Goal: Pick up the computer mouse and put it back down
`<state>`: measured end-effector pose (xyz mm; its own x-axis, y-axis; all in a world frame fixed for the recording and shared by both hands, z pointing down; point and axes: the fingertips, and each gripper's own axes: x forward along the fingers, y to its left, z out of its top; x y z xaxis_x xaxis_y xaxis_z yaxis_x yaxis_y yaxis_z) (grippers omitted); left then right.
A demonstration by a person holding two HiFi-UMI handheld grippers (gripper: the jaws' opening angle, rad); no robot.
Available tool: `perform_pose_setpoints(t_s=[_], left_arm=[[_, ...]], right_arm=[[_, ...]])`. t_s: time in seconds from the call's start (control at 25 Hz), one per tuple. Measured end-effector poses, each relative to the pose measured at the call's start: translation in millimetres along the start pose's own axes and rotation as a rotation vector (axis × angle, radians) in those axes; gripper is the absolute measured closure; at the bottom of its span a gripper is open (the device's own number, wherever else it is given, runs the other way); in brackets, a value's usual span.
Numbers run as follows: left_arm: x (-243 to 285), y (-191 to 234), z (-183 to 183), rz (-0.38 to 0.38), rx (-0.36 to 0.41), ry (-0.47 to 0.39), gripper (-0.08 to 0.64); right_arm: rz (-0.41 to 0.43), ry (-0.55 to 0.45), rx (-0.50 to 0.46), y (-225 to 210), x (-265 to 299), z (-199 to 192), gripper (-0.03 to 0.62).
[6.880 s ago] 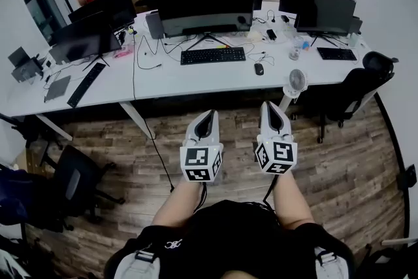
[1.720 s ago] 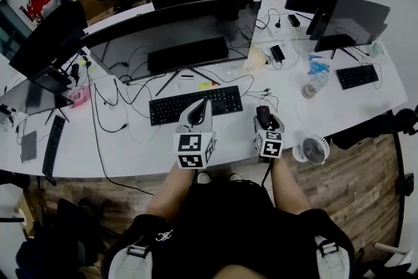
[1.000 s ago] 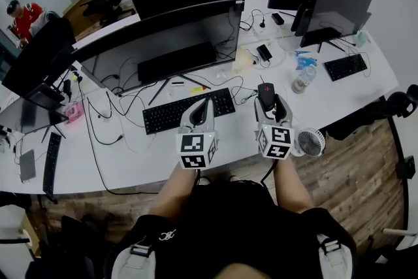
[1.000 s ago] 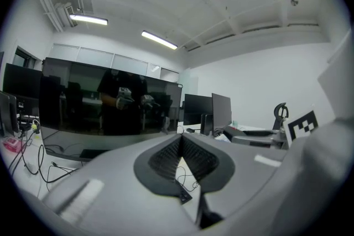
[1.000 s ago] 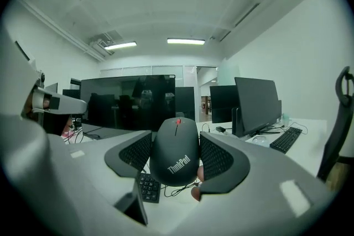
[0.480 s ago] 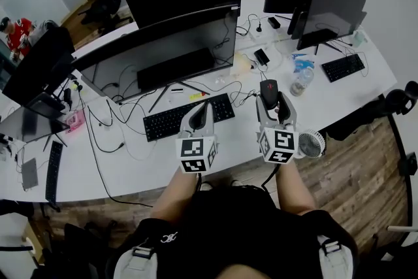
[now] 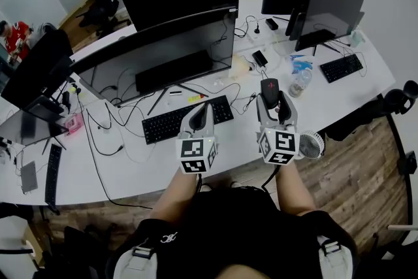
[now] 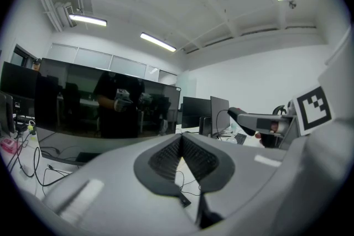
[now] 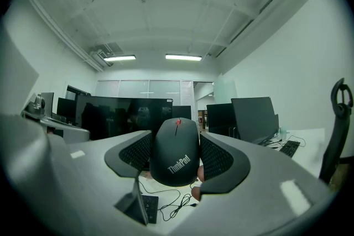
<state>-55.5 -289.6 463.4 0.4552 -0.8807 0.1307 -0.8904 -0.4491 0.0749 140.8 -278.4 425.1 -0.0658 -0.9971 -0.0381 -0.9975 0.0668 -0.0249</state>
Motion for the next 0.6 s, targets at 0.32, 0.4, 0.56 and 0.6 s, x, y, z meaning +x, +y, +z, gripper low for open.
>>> perform_pose_setpoints(t_s=[0.32, 0.4, 0.56, 0.6], left_arm=[[3, 3, -2, 0.014, 0.003, 0.011, 0.506], [2, 5, -3, 0.023, 0.003, 0.016, 0.506], [-1, 10, -7, 0.043, 0.005, 0.026, 0.506], [-1, 11, -8, 0.048, 0.006, 0.029, 0.506]], right_arm=[[-0.002, 0.088, -0.002, -4, 15, -42, 0.322], [0.000, 0.139, -0.005, -6, 19, -65, 0.322], [0.004, 0.235, -0.005, -7, 25, -111, 0.322], [0.004, 0.257, -0.003, -8, 26, -123, 0.322]])
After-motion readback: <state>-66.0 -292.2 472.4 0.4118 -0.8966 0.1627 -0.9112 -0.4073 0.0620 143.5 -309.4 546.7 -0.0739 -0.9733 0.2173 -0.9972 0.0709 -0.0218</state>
